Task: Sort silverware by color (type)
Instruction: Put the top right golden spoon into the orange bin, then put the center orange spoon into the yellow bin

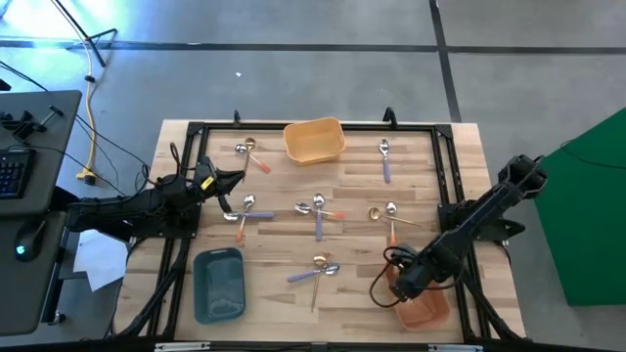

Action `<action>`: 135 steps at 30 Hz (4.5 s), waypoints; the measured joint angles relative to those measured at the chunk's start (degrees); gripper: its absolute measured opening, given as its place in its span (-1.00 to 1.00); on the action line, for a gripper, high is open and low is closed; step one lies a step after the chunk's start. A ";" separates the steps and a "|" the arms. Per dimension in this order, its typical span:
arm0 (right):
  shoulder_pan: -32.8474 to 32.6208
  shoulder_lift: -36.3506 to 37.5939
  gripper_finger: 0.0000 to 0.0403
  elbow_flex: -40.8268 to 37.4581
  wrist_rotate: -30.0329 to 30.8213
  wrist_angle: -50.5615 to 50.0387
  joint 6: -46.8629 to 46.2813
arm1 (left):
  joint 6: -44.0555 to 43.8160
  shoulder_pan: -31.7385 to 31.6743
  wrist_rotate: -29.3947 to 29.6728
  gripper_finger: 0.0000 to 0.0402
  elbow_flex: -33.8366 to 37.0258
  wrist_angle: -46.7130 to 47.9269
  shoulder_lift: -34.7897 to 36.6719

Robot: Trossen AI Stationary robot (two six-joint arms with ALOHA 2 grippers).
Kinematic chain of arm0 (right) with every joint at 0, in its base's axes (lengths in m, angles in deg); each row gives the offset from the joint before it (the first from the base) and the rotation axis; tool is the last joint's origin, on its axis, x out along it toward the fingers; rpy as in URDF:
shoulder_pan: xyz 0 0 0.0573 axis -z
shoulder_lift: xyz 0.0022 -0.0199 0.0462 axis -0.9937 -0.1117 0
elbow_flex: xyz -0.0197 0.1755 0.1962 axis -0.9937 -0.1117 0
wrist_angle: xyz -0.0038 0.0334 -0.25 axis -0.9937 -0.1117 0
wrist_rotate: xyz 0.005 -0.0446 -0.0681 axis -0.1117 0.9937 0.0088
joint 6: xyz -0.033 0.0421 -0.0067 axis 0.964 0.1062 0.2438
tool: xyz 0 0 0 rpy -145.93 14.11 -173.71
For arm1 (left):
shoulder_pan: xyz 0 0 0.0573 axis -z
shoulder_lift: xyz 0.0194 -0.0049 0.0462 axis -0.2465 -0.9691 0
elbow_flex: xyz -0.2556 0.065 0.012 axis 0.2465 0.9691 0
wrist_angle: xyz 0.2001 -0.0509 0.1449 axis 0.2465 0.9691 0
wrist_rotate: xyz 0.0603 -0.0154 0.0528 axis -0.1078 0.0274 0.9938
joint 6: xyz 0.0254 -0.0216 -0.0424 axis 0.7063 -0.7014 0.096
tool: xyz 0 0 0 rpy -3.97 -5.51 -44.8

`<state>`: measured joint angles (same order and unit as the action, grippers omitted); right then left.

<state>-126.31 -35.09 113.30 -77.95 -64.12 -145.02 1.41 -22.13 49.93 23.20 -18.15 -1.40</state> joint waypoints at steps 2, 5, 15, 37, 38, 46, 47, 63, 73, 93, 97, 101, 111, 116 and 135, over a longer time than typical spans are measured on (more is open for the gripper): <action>0.00 0.00 -0.98 -1.91 -0.43 2.66 0.14 | -0.09 0.00 -0.96 -0.90 -0.01 0.05 0.00; 0.00 -0.02 -0.97 -3.31 -0.57 3.59 0.80 | -0.09 0.00 -0.92 -0.90 0.00 0.00 0.00; 0.05 -0.02 -0.71 -1.06 -1.46 1.17 7.21 | -3.89 0.02 -0.96 -0.90 0.00 0.05 0.00; 19.83 0.02 -0.97 16.69 5.24 -15.26 61.26 | -4.74 0.00 -1.56 -0.90 -0.01 -2.11 0.00; 21.59 0.02 -0.98 16.69 5.67 -13.09 65.39 | -5.08 0.00 -2.17 -0.90 0.00 -2.12 0.00; 39.44 0.02 -1.00 8.88 -6.18 23.51 94.13 | -5.82 0.02 -7.44 -0.96 -0.11 -2.39 -2.06; 41.26 0.02 -1.00 6.83 -7.75 29.12 96.18 | -7.02 0.02 -7.51 -0.98 -0.46 -2.04 -2.84; 55.59 -0.02 -1.00 -3.41 -19.13 48.94 101.45 | -10.10 -1.83 -10.09 -1.00 -8.44 -0.19 -28.74; 47.40 -2.65 -0.78 -3.92 -4.42 39.09 88.72 | -6.08 -1.90 -8.51 -1.00 -10.03 -13.92 -36.65; 45.33 -17.50 -0.26 -3.92 4.35 44.33 83.99 | -10.39 -2.35 -8.72 -1.00 -10.03 -17.73 -37.65; 45.33 -18.43 -0.48 -3.84 4.14 45.19 83.40 | -10.52 -2.84 -8.90 -1.00 -10.03 -18.66 -37.11; 45.33 -18.51 -0.77 -3.81 4.11 45.23 83.54 | -11.26 -3.00 -8.91 -1.00 -10.03 -18.89 -36.95; 46.32 -16.16 -0.79 -3.95 1.13 47.28 84.59 | -13.10 -2.99 -9.39 -1.00 -9.99 -17.63 -36.93; 48.25 -10.53 -0.79 -2.54 -0.12 44.98 84.65 | -13.08 -2.99 -9.38 -1.00 -9.99 -17.59 -36.89; 73.51 -28.85 -0.79 36.65 1.61 13.07 107.76 | -12.68 -2.91 -9.01 -1.00 -9.99 -17.54 -36.89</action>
<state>-52.79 -63.94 149.95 -76.34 -51.05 -37.26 -11.28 -25.04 40.92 13.21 -35.69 -38.29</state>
